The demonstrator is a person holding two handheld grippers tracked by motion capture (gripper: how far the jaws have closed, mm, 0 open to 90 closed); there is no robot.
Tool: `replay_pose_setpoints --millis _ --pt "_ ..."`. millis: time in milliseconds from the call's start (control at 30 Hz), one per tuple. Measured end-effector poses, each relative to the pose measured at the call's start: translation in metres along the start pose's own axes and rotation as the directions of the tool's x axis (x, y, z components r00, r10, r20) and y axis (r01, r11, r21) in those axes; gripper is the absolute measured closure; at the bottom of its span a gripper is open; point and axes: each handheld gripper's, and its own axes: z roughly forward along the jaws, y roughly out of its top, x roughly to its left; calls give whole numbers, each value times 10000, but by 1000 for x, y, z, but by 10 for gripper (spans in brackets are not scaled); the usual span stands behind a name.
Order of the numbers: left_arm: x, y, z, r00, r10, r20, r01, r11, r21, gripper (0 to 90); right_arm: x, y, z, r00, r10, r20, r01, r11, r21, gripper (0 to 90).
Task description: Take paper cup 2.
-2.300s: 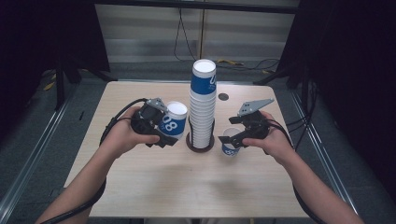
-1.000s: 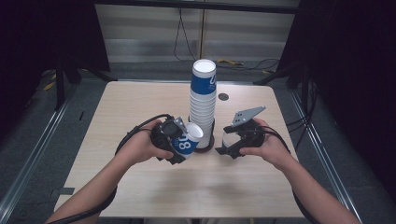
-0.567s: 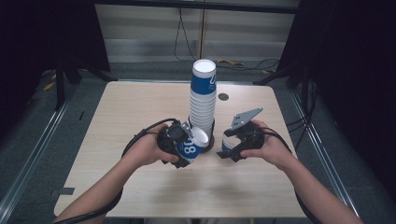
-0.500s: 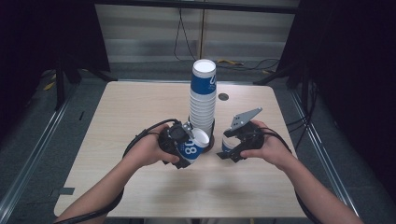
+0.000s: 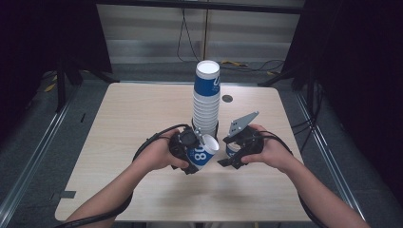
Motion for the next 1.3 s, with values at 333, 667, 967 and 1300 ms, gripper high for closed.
replay_pose_setpoints --millis 333,667,967,1300 --pt "-2 6 3 9999 120 0 -120 9999 -63 191 2 2 4 9998 -169 -136 169 9999 0 161" --pt "-5 13 9 9999 136 97 -134 9998 -111 191 5 5 6 9993 -133 -342 127 9998 -181 160" --pt "-8 16 10 9996 262 137 -261 9996 -102 192 7 9 9 9988 6 -489 -25 9992 -391 161" --pt "-5 16 12 9977 631 -229 -644 9961 -606 165 4 9 8 9969 224 -755 -269 9978 -598 249"
